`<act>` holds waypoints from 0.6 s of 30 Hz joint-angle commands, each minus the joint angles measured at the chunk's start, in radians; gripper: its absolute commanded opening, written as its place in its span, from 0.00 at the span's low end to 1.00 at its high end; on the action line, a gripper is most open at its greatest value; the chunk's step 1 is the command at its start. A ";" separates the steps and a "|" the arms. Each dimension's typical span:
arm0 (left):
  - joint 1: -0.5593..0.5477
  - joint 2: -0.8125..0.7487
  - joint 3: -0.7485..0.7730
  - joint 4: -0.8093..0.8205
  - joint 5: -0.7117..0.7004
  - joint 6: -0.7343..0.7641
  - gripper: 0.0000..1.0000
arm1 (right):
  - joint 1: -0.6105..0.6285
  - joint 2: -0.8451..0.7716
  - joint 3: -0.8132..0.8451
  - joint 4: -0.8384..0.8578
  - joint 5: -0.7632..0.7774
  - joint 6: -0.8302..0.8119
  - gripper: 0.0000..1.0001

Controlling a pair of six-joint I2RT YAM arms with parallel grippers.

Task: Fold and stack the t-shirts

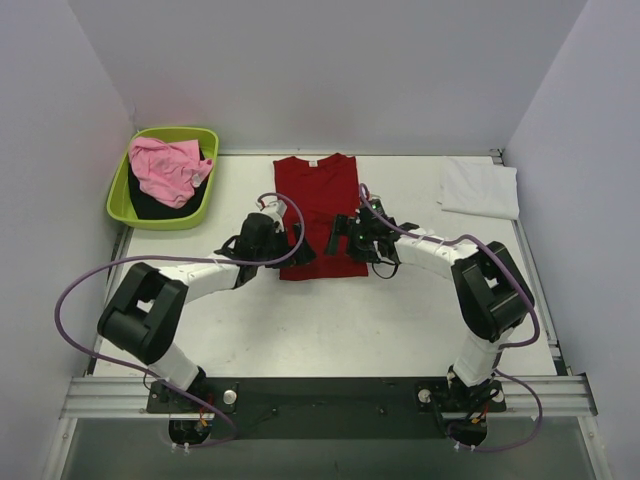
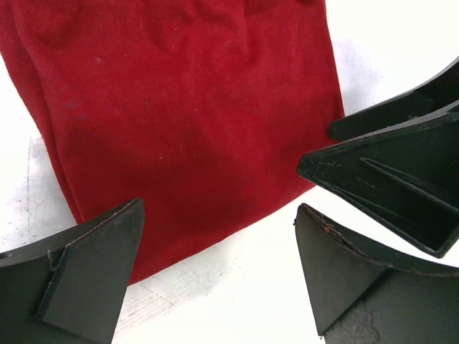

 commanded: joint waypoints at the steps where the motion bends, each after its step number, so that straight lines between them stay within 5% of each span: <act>1: -0.004 0.016 -0.025 0.087 0.006 -0.009 0.95 | -0.008 0.000 0.013 0.021 -0.009 -0.007 1.00; 18: -0.035 0.071 -0.232 0.235 -0.008 -0.074 0.95 | 0.004 -0.003 -0.164 0.093 0.011 0.015 1.00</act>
